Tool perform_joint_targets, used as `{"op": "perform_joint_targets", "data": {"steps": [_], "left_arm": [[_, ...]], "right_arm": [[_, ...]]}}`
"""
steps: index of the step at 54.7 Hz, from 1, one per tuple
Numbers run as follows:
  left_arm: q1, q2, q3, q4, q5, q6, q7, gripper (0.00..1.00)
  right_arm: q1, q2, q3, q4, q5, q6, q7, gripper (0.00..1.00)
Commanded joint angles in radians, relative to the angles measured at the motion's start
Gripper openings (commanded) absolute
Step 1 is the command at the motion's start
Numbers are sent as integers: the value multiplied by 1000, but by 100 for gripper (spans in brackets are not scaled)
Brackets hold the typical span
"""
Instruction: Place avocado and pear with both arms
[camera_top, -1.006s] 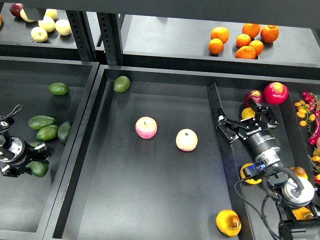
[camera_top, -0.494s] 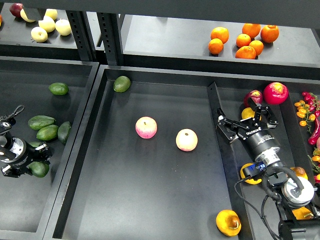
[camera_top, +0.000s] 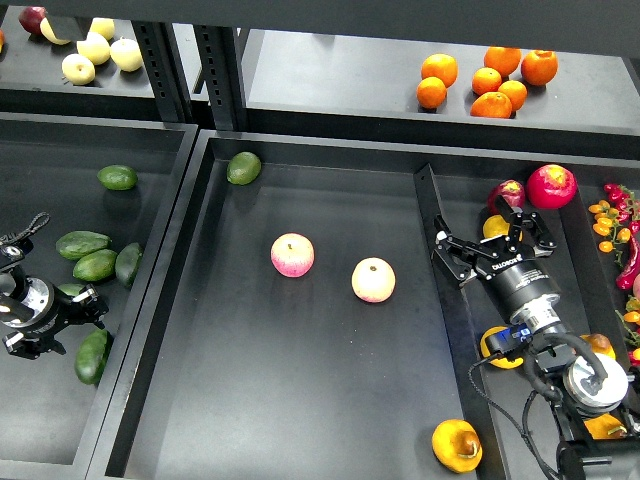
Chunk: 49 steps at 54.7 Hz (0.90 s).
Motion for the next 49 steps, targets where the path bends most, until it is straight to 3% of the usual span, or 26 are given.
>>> {"op": "perform_joint_targets", "data": {"steps": [1, 6, 13, 32, 49], "left_arm": [[-8, 2, -2, -3, 11, 0, 0, 79], [-12, 11, -29, -13, 9, 0, 0, 83], [-14, 49, -122, -16, 6, 0, 0, 98], [0, 210, -459, -63, -60, 0, 0, 99], [24, 286, -604, -89, -353, 0, 0, 99]], "right_arm": [[0, 0, 0, -1, 1, 0, 0, 100], [0, 0, -6, -3, 0, 0, 0, 100], [1, 0, -21, -8, 0, 0, 0, 100], [1, 0, -43, -8, 1, -3, 0, 100], [-2, 0, -54, -3, 3, 0, 0, 100]]}}
